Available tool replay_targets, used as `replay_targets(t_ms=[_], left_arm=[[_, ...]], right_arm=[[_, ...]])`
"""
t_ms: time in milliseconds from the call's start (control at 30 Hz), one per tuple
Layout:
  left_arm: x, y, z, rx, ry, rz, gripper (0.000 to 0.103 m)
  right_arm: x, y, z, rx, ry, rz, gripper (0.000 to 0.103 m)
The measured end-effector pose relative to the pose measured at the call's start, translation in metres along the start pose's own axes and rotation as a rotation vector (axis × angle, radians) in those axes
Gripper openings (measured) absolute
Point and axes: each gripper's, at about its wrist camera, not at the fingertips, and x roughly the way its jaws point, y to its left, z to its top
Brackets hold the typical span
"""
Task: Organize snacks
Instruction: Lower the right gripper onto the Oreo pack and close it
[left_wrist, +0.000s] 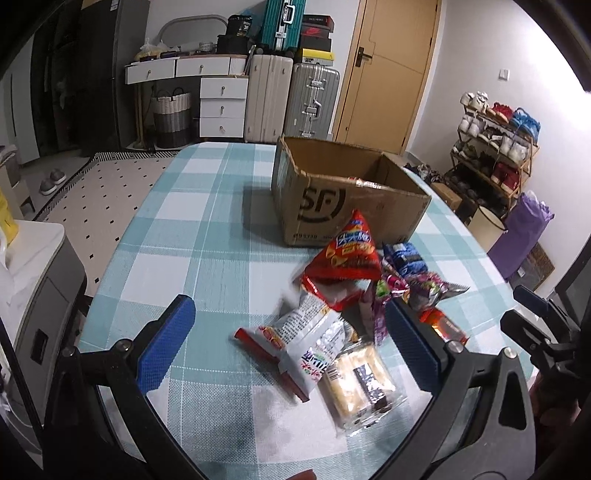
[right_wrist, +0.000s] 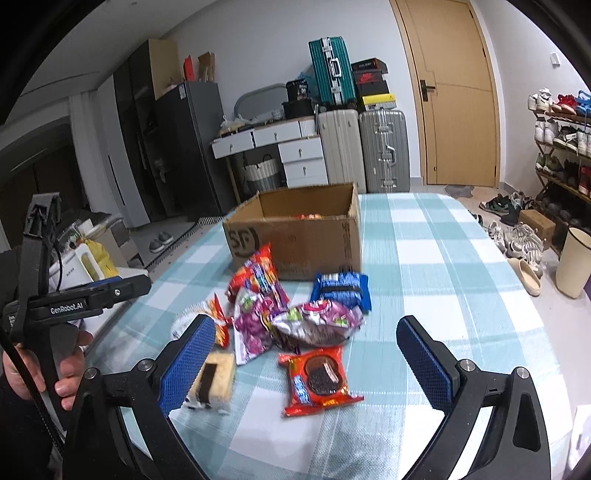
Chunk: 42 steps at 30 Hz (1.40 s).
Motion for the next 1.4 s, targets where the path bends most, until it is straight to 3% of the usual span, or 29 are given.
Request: replay_targets(t_ms=[467, 767, 1000, 1100, 1133, 1167, 1400], left_arm=[[0.043, 0.007, -0.019, -0.019, 0.063, -0.031, 0.102], [0.059, 0.016, -0.025, -0.037, 0.099, -0.042, 0.102], [0.066, 0.016, -0.027, -0.052, 0.119, -0.059, 0.102], [0.064, 0.012, -0.026, -0.044, 0.116, -0.062, 0.102], [0.064, 0.011, -0.025, -0.041, 0.114, -0.063, 0.102], [0.063, 0.010, -0.025, -0.037, 0.109, -0.065, 0.102], [0.061, 0.013, -0.022, -0.049, 0.105, -0.076, 0.102]], right_arm=[[0.057, -0.016, -0.034, 0.019, 0.134, -0.003, 0.100], [0.085, -0.019, -0.037, 0.014, 0.215, -0.031, 0.100], [0.091, -0.018, -0.035, -0.006, 0.231, -0.036, 0.098], [0.095, -0.015, -0.038, -0.032, 0.258, -0.014, 0.075], [0.097, -0.014, -0.041, -0.037, 0.272, -0.009, 0.059], [0.098, -0.012, -0.041, -0.055, 0.277, -0.010, 0.050], [0.097, -0.009, -0.041, -0.066, 0.269, -0.004, 0.047]])
